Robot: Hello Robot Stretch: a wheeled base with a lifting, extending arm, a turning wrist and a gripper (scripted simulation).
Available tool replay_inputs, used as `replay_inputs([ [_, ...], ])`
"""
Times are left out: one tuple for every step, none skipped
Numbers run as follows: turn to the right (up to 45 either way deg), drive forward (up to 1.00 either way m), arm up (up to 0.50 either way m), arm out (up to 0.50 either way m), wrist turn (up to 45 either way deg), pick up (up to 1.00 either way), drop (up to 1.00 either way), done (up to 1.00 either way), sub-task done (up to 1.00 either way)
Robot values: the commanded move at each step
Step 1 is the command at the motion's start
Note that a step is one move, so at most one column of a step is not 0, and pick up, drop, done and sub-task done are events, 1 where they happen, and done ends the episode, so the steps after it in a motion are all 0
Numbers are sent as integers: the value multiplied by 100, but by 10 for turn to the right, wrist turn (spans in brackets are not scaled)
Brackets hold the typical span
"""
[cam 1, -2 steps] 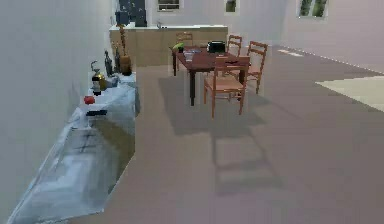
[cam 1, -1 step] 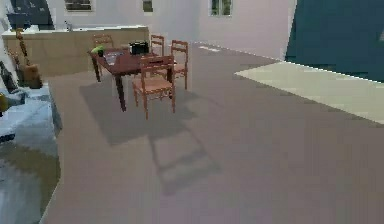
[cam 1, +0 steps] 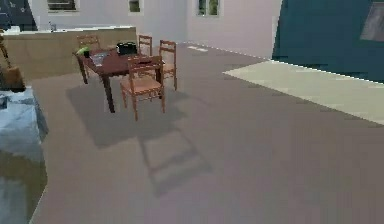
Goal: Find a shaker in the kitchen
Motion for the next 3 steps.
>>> replay_inputs([
  [0,80,0,0,0,0,0,0,0],
  [-360,0,0,0,0,0,0,0,0],
  [0,100,0,0,0,0,0,0,0],
])
